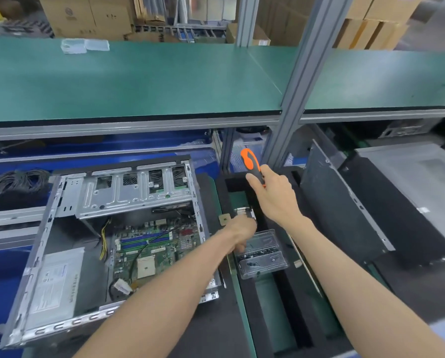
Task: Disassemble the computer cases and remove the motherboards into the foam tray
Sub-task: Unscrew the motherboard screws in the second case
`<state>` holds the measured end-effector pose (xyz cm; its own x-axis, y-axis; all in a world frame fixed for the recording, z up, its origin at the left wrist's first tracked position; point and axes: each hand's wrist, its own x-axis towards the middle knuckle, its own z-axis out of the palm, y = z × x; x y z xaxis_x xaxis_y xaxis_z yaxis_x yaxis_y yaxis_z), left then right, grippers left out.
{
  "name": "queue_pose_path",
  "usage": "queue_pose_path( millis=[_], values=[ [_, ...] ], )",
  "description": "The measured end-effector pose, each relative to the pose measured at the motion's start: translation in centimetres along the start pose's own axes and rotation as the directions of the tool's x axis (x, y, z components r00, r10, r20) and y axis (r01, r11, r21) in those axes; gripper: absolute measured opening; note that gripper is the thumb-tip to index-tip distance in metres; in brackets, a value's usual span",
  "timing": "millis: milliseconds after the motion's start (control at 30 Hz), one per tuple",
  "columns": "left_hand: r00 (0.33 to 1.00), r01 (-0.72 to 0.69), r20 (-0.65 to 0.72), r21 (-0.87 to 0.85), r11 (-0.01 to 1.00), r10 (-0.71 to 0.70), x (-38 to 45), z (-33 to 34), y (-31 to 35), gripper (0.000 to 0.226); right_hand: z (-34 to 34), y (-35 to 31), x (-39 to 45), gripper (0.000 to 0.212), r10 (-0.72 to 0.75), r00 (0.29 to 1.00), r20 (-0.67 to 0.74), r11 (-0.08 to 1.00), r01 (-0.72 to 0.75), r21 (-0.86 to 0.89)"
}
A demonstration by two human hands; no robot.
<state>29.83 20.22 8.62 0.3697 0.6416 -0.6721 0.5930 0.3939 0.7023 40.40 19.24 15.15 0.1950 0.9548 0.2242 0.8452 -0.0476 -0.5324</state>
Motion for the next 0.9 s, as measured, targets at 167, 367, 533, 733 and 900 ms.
queue_pose_path(
  millis=[167,367,533,733,900],
  values=[
    [0.991,0.126,0.070,-0.155,0.980,-0.116,3.1,2.0,-0.6,0.037,-0.8,2.7,-0.8,0.032,0.044,0.999,0.020,0.999,-0.044,0.009],
    [0.984,0.122,0.146,-0.102,0.987,-0.106,4.8,3.7,0.1,0.070,-0.8,5.3,-1.9,0.030,0.080,0.995,0.052,0.997,-0.080,-0.002],
    [0.972,0.114,0.217,-0.079,0.990,-0.095,2.9,2.9,1.8,0.058,-0.4,5.9,-2.0,0.030,0.080,0.995,0.054,0.997,-0.080,0.001],
    [0.982,-0.165,-0.084,0.060,0.984,0.170,-0.5,-0.2,2.4,0.036,-0.1,3.7,-0.8,0.032,0.031,0.999,0.033,0.999,-0.030,-0.039],
    [0.933,-0.329,-0.205,-0.156,0.931,0.296,-4.2,-5.4,0.1,0.024,0.6,-0.6,0.4,0.030,-0.077,0.993,0.090,0.996,0.079,-0.027]
  ],
)
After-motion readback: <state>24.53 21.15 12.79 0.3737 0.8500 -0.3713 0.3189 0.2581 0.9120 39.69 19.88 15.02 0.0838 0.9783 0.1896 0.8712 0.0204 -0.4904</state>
